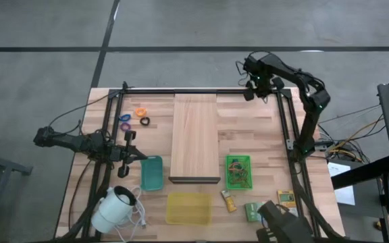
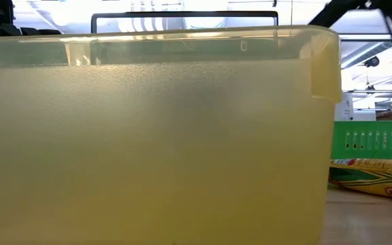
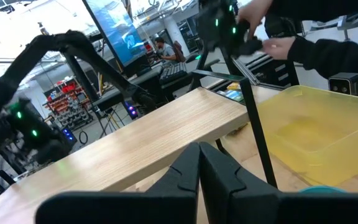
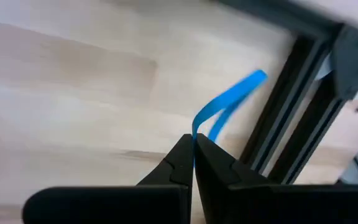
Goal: Pick & Place Office Desk Supplies
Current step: Put the thin blue rubber band into the green bin
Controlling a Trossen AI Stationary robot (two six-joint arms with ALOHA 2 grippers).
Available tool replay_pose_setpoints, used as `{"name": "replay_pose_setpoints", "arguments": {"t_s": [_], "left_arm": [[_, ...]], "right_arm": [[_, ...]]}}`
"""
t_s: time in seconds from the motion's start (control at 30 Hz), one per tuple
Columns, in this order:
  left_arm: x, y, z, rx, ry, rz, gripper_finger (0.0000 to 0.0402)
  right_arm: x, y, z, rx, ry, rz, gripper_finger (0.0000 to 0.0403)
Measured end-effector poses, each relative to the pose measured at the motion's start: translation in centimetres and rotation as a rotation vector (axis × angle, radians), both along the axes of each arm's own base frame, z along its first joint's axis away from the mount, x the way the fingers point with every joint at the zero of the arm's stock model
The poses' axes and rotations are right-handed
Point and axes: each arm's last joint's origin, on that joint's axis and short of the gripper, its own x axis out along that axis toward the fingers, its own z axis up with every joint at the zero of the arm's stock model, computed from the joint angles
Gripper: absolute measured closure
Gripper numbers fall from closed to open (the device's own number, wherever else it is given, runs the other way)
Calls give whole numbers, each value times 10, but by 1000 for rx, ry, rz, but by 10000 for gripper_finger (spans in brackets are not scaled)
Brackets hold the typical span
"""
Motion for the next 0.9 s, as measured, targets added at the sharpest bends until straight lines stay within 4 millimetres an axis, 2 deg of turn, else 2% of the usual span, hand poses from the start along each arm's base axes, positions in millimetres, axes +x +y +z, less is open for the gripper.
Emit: {"name": "replay_pose_setpoints", "arguments": {"t_s": [0.27,0.47,0.67,0.9], "left_arm": [[0,0,0,0,0,0,390],[0,0,0,0,0,0,390],[0,0,0,0,0,1,390],[0,0,0,0,0,1,390]], "right_arm": [[14,51,70,-260,-196,133,394],[19,100,101,-377,-331,217,394],[20,152,108,-391,-420,305,394],[18,209,92,-367,-467,385,394]]}}
